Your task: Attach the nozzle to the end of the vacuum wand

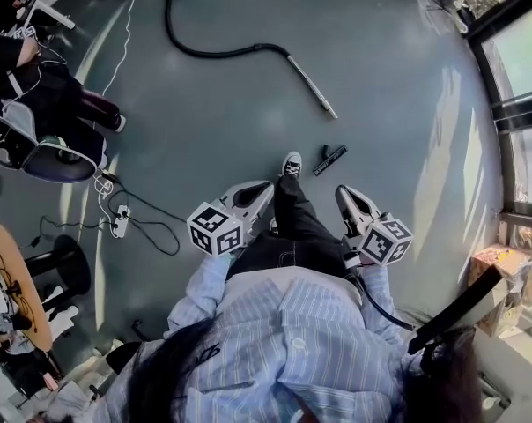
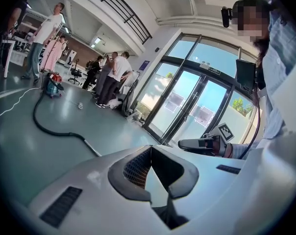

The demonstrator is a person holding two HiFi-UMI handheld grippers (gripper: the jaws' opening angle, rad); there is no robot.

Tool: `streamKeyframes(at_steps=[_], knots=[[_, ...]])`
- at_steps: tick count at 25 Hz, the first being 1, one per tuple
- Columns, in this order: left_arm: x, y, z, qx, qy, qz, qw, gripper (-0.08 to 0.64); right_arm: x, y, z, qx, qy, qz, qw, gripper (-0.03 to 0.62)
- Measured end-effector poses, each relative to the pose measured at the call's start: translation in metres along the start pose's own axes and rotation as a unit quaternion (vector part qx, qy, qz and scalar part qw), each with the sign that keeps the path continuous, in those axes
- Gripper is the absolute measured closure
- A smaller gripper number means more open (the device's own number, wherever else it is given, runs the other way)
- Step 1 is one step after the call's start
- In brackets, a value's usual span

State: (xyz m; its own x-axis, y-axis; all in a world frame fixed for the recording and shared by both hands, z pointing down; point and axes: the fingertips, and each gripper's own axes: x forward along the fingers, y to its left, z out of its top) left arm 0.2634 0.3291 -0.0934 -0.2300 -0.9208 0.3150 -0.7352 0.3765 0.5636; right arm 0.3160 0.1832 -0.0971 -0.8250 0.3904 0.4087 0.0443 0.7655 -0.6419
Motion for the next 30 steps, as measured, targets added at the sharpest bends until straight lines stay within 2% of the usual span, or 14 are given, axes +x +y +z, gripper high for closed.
streamKeyframes(at_steps=[5, 10, 13, 17, 19, 22, 25, 27, 28, 30], knots=[[0.039, 0.044, 0.044, 0.015, 0.011, -0.013, 0.9997, 0.555, 0.066, -0.025, 0.059, 0.016, -0.009, 0.014, 1.000, 0.588], [0.098, 0.088, 0.103, 0.047, 0.028, -0.041, 0.9977, 0.555, 0.138, -0.048, 0.134, -0.004, -0.007, 0.031, 0.999, 0.588], [0.134, 0.102, 0.146, 0.054, 0.012, -0.058, 0.9968, 0.555, 0.165, -0.065, 0.174, -0.005, -0.012, 0.034, 0.999, 0.588], [0.168, 0.117, 0.193, 0.066, -0.009, -0.054, 0.9963, 0.555, 0.191, -0.083, 0.219, -0.007, -0.028, 0.027, 0.999, 0.588], [0.179, 0.120, 0.204, 0.078, 0.004, -0.064, 0.9949, 0.555, 0.198, -0.089, 0.235, 0.002, -0.043, 0.020, 0.999, 0.588], [0.189, 0.135, 0.213, 0.097, 0.044, -0.094, 0.9898, 0.555, 0.209, -0.088, 0.249, 0.022, -0.069, 0.003, 0.997, 0.588], [0.204, 0.163, 0.223, 0.096, 0.071, -0.116, 0.9860, 0.555, 0.227, -0.090, 0.254, 0.040, -0.082, -0.010, 0.996, 0.588], [0.223, 0.176, 0.230, 0.101, 0.091, -0.149, 0.9794, 0.555, 0.232, -0.097, 0.254, 0.063, -0.096, -0.028, 0.993, 0.588], [0.234, 0.179, 0.233, 0.109, 0.108, -0.175, 0.9725, 0.555, 0.233, -0.102, 0.253, 0.079, -0.109, -0.043, 0.990, 0.588], [0.259, 0.181, 0.241, 0.132, 0.145, -0.232, 0.9527, 0.555, 0.231, -0.116, 0.254, 0.114, -0.139, -0.081, 0.980, 0.588]])
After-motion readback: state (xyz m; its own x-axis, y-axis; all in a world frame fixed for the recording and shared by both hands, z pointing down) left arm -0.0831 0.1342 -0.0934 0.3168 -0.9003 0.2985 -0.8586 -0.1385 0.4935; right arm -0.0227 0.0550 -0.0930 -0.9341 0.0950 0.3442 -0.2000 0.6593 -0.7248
